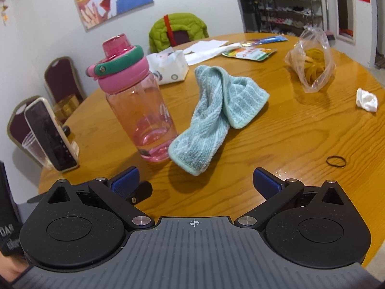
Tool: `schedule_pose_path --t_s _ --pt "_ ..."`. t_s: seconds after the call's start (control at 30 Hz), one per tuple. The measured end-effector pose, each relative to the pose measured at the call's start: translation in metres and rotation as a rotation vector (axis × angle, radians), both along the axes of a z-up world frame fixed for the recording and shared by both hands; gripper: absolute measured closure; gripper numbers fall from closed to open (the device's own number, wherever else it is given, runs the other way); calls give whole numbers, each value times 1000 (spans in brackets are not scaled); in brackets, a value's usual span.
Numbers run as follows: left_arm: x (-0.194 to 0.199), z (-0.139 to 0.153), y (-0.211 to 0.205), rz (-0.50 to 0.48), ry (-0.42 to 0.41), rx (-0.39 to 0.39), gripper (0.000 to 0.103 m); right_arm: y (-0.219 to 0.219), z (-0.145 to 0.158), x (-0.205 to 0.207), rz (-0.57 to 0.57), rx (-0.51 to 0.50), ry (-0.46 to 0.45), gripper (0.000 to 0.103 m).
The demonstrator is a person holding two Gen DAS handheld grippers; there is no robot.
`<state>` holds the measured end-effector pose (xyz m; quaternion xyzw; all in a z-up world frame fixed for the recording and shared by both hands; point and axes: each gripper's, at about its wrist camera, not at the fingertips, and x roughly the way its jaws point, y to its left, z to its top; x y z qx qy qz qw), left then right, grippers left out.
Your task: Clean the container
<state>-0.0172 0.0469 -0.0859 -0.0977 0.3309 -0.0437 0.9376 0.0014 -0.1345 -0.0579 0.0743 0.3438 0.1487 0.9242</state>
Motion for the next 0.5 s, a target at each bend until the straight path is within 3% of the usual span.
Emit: schedule_pose_path --t_s 0.23,0.5 --pt "9 -1 9 -6 114 -54 1 9 20 -11 17 -82 -74 0" --pt "-1 11 4 -16 54 -24 1 19 36 -17 45 -190 -189 0"
